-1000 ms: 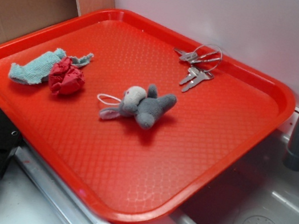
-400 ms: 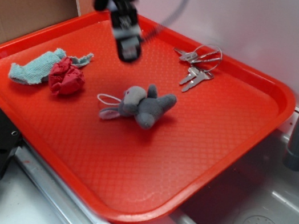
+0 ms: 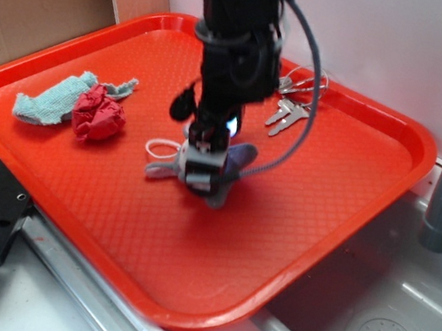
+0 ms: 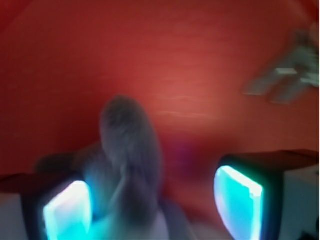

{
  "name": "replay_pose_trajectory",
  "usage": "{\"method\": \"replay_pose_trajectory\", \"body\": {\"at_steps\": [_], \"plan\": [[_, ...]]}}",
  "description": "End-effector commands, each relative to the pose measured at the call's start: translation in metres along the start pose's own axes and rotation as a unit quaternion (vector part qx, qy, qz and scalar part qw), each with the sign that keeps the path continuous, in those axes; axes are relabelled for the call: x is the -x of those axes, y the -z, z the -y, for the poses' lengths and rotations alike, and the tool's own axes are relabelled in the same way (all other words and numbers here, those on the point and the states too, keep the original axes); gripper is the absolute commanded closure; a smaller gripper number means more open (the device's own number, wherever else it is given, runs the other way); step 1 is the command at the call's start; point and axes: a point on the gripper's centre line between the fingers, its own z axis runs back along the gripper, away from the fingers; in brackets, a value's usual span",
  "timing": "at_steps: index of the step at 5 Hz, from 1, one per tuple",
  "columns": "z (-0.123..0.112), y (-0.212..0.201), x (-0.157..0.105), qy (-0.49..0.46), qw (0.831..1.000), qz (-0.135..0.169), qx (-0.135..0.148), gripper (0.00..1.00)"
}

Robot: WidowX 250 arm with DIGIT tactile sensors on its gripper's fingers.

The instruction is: Grab the gray animal.

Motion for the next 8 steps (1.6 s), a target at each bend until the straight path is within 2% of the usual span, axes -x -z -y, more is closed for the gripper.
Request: {"method": "replay_pose_trajectory", "body": {"at_steps": [1,2,3,4,5,6,7,8], "plan": [[0.037,0.003,0.001,0.038,0.999,-0.004,0.008,0.13],[0.038,-0.010,0.005,0.028,0.999,0.017,-0.001,1.00],[0.041,-0.037,0.017,-0.038,0.997,0.049,-0.046,1.00],[0.031,-0.086,0.044,-0.163,0.980,0.105,-0.054,1.00],[0.010,-0.132,0.083,-0.283,0.940,0.184,-0.057,1.00],[0.002,-0.177,0.113,-0.402,0.893,0.195,-0.053,1.00],[-0.004,-0.210,0.125,-0.436,0.872,0.216,-0.049,1.00],[-0.007,-0.233,0.127,-0.462,0.865,0.194,-0.035,1.00]]}}
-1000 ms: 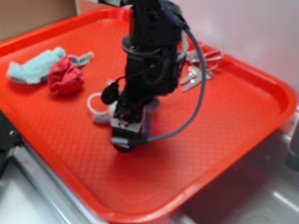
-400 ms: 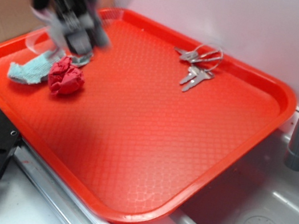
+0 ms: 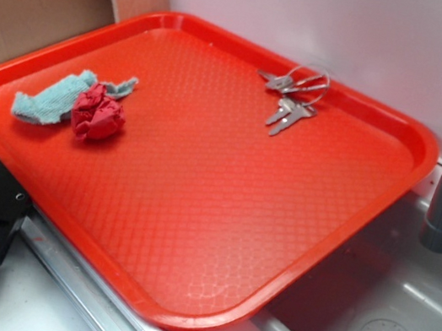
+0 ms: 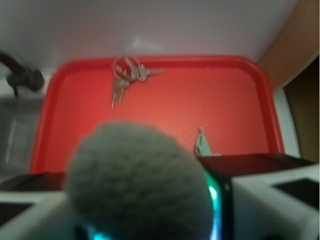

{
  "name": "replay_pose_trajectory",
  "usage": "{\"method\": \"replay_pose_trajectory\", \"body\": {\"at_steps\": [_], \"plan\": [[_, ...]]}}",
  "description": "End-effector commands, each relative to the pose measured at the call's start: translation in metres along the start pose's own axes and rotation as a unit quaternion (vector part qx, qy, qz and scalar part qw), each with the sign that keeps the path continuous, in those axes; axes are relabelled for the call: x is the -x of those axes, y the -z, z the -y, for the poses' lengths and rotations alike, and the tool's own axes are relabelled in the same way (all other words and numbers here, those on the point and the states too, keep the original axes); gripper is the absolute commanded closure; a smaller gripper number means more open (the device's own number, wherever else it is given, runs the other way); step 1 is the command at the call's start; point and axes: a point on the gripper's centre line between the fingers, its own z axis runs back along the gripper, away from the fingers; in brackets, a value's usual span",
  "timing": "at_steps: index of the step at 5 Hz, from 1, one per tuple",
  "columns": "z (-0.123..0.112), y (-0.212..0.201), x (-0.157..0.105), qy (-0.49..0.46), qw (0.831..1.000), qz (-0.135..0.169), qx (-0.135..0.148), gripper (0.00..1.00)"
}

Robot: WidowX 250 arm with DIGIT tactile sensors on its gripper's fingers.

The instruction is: Grab the gray animal.

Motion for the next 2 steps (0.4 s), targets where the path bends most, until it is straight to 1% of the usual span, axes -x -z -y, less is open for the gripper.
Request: {"method": "replay_pose_trajectory", "body": {"at_steps": [1,2], "plan": [[0.011,-0.033,-0.001,-0.035,0.999,-0.026,0.005,1.00],[0.016,-0.021,-0.003,-0.026,0.998,-0.039,-0.029,1.00]]}}
